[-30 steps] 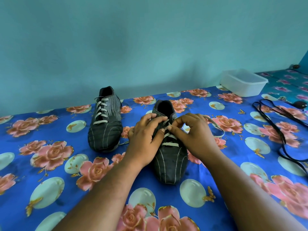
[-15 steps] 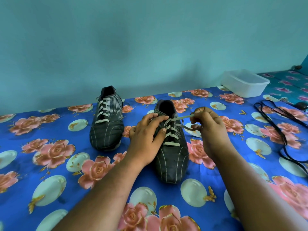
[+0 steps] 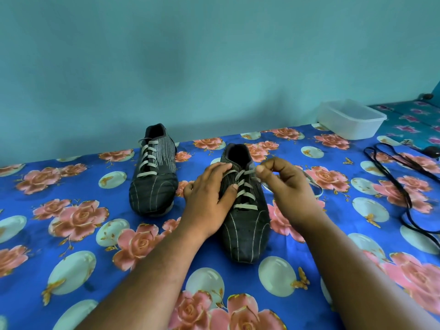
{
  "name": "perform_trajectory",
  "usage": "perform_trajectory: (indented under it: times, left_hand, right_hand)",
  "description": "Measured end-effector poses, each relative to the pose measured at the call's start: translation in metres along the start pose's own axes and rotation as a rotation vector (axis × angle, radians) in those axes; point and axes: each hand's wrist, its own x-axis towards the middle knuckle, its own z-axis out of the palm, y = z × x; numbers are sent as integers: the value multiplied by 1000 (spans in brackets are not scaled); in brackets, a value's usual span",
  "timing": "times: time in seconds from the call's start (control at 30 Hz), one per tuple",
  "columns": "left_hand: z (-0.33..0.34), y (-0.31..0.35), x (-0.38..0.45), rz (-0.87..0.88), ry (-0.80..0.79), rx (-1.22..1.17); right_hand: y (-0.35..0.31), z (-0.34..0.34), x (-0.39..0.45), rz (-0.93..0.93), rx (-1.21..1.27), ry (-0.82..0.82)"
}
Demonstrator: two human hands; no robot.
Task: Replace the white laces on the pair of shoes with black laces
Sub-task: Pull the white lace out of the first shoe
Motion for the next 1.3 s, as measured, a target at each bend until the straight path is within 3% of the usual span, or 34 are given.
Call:
perform_trajectory:
  times: [0.07, 0.13, 0.27, 0.5, 0.57, 0.7, 0.83, 1.0, 1.1, 1.2, 1.3]
  left_hand:
    - [0, 0, 0, -15, -1, -10]
    - [0, 0, -1, -28, 3, -26]
    - [1, 1, -1, -32, 25, -23]
    - [0, 2, -1, -34, 20, -26]
    - [0, 2, -2, -38, 16, -30]
    - [0, 1, 0, -43, -11, -20]
    - [0, 1, -1, -52, -19, -26]
    - [-2, 4, -2, -40, -7, -20]
    - [-4, 7, -1, -18, 12, 10]
    - [-6, 11, 1, 9, 56, 36]
    - [-7, 17, 3, 13, 101, 43]
  right_hand:
    - [-5, -3, 0, 40, 227, 88]
    - [-1, -8, 5, 63, 232, 205]
    - [24, -11, 12, -2, -397, 302]
    - [22, 2, 5, -90, -630, 84]
    - [12, 0, 3, -82, -419, 49]
    - [-10, 1, -3, -92, 254, 73]
    - [-7, -5, 6, -42, 389, 242]
    - [1, -23, 14, 57, 252, 539]
    - [13, -31, 18, 141, 12, 604]
    - [23, -29, 17, 165, -398, 454]
    - [26, -17, 12, 49, -574, 223]
